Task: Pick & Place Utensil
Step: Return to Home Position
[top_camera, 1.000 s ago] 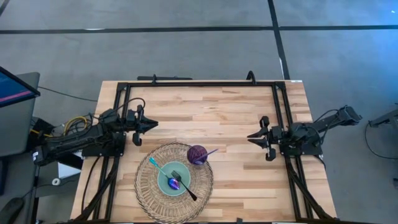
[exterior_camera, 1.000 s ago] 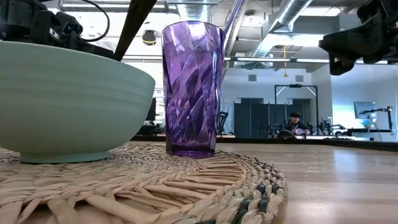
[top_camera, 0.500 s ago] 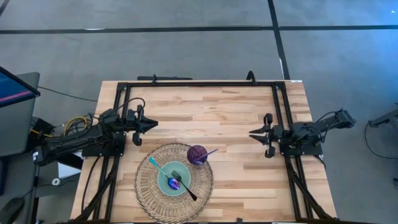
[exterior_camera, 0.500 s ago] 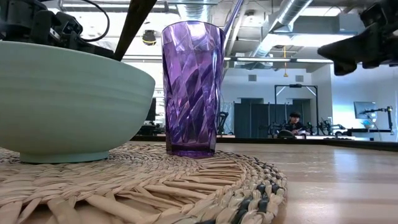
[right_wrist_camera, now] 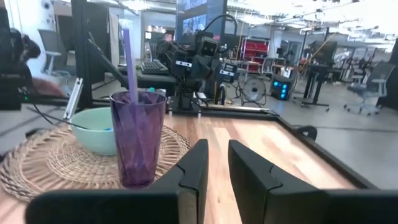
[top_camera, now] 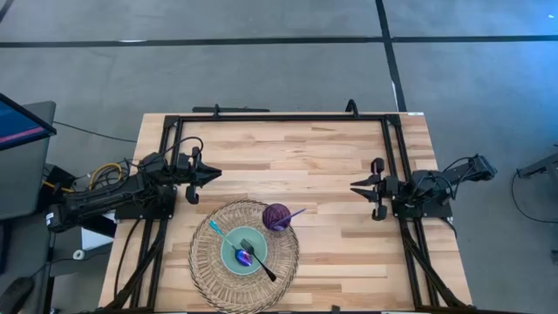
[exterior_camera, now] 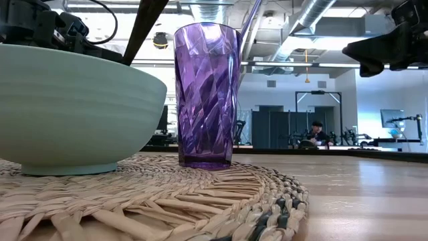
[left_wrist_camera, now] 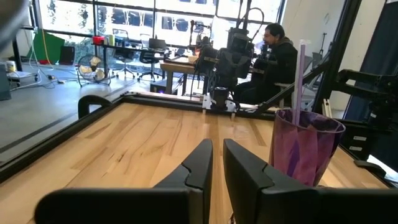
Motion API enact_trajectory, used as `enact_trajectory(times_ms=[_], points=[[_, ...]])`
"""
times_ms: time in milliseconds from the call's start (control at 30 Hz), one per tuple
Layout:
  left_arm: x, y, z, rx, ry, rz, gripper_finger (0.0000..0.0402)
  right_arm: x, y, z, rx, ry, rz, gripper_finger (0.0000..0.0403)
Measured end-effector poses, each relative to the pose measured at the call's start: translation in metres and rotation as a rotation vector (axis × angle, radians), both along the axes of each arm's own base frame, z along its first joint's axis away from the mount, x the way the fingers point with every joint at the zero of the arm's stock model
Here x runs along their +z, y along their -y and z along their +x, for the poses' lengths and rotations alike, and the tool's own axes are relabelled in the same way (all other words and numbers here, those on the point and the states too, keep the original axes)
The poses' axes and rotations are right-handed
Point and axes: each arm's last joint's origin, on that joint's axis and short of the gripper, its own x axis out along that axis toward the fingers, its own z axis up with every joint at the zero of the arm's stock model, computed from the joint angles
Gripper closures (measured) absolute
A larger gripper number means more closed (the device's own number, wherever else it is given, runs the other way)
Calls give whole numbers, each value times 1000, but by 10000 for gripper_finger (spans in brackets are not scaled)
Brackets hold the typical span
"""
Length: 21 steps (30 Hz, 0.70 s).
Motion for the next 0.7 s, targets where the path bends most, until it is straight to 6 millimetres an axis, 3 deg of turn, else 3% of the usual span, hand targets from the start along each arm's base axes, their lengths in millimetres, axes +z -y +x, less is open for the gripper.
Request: enact_trajectory(times_ms=[200, 700], points=[[0, 0, 0, 0, 0, 0, 362, 0, 0, 0, 4, 5, 81, 347], [0, 0, 0, 0, 0, 0, 362, 0, 0, 0, 5, 5, 85, 347]])
